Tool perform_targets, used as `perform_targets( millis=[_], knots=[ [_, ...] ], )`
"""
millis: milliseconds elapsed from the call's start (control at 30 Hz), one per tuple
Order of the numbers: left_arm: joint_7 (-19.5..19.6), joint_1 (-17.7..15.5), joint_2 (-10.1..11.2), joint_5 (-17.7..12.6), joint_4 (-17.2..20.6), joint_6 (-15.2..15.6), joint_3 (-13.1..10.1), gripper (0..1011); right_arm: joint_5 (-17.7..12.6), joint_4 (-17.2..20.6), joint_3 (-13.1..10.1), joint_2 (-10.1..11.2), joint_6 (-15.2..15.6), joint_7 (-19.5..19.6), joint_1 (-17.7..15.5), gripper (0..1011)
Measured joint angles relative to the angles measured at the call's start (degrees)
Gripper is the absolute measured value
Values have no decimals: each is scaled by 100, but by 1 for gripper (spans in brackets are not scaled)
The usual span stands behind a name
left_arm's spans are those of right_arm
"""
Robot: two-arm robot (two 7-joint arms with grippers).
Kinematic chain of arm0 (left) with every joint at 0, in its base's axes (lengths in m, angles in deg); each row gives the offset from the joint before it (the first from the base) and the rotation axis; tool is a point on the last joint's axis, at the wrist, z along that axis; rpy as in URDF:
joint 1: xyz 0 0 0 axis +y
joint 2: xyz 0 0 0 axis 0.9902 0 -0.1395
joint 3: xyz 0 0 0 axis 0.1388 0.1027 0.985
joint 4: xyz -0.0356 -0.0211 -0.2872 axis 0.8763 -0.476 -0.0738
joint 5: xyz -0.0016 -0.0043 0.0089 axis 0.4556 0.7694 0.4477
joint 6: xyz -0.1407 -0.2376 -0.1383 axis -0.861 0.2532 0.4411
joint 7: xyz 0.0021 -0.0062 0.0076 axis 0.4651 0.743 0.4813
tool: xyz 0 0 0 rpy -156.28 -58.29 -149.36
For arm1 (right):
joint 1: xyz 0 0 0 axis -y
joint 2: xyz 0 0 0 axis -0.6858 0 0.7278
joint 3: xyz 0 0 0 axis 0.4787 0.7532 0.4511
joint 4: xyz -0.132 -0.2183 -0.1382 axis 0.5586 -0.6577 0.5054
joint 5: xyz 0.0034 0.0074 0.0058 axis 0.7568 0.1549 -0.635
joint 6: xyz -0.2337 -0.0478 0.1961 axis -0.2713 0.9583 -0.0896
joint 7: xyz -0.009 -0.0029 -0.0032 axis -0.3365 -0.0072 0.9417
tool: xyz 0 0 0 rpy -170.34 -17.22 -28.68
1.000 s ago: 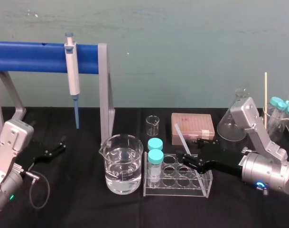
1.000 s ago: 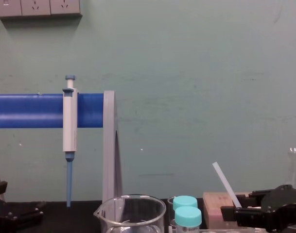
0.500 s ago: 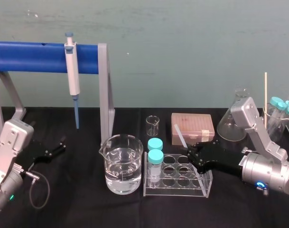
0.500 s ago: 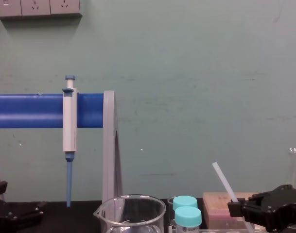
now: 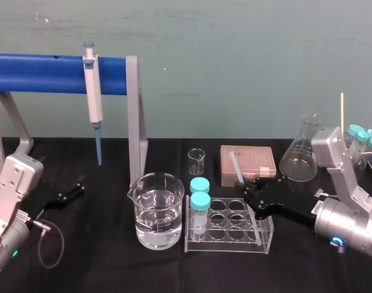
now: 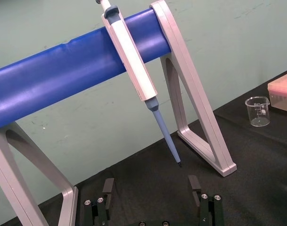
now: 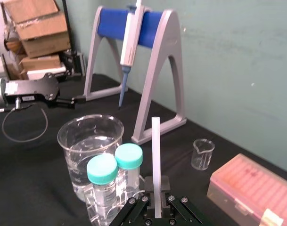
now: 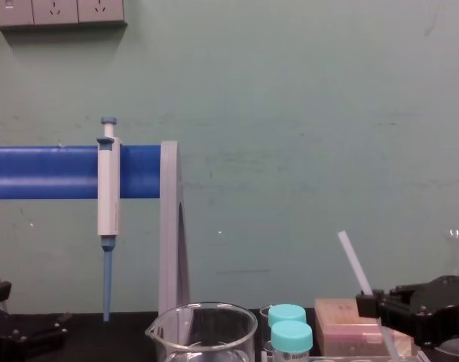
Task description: Pick up the stirring rod with one hand, then place it down.
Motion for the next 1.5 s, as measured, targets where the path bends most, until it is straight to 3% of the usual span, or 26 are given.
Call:
perform_targets(
  millis=[267, 333, 667, 800, 1000, 1500],
  knots=[
    [0, 0, 0, 0, 0, 0, 0, 1000, 38, 144, -302, -29, -642, 122, -383, 71],
    [0, 0, 0, 0, 0, 0, 0, 1000, 16, 220, -445, -64, -932, 139, -554, 72],
    [0, 0, 0, 0, 0, 0, 0, 1000, -204, 478, -889, -204, -1503, 91, -802, 72],
    [0, 0, 0, 0, 0, 0, 0, 1000, -345, 662, -1139, -245, -1593, 62, -734, 71],
    [0, 0, 0, 0, 0, 0, 0, 1000, -473, 829, -1334, -258, -1623, 4, -609, 72],
    [0, 0, 0, 0, 0, 0, 0, 1000, -473, 813, -1373, -273, -1612, -74, -486, 71]
  ],
)
